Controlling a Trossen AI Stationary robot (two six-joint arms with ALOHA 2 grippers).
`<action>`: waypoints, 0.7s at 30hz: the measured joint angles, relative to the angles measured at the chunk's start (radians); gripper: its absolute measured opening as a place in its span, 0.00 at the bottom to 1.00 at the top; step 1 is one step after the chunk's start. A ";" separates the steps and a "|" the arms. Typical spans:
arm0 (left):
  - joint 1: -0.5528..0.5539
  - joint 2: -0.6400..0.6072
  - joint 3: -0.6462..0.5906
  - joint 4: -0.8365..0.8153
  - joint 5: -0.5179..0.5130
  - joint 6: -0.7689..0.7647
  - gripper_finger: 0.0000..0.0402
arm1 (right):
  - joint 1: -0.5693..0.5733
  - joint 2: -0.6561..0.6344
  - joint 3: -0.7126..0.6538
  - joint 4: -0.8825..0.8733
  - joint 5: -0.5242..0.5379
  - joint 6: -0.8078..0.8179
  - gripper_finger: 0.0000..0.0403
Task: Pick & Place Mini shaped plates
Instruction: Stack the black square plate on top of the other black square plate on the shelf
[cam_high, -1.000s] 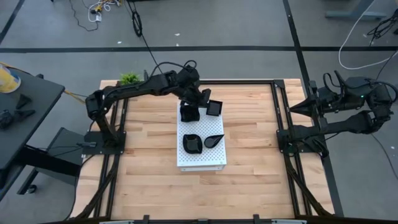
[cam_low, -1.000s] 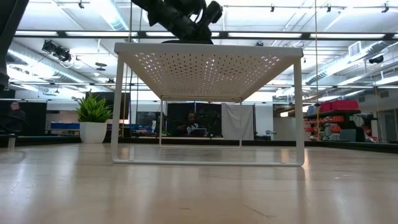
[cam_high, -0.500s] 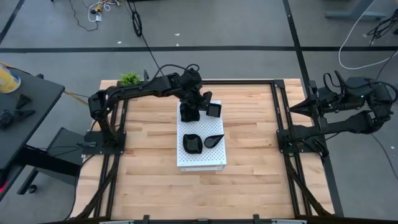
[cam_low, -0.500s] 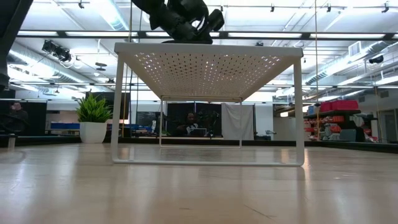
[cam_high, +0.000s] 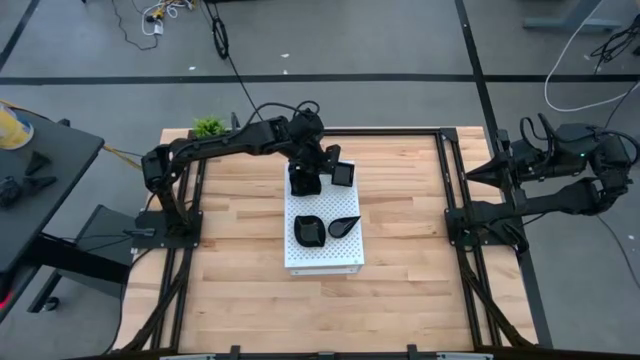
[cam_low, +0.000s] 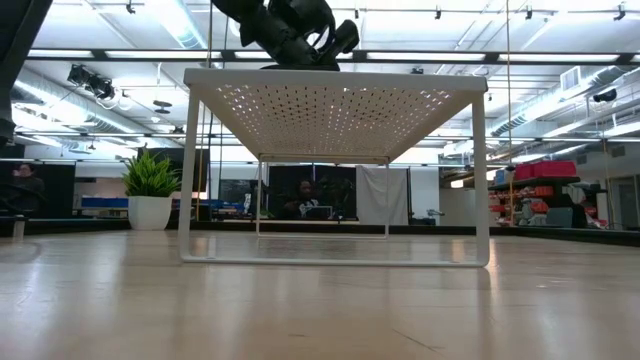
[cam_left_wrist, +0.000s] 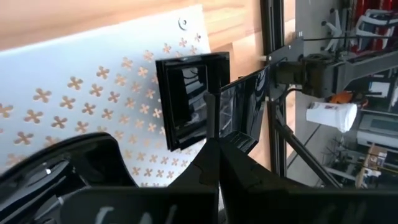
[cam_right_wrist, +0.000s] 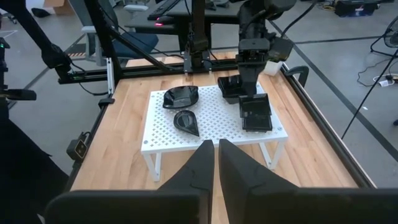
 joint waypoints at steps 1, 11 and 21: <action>0.000 0.000 0.000 0.000 -0.003 0.000 0.00 | 0.000 0.000 0.000 0.000 0.000 0.000 0.07; 0.000 0.000 0.000 0.005 -0.016 0.027 0.03 | 0.000 0.000 0.000 0.000 0.000 0.000 0.07; 0.000 0.000 0.000 0.005 -0.023 0.030 0.05 | 0.000 0.000 0.000 0.000 0.000 0.000 0.07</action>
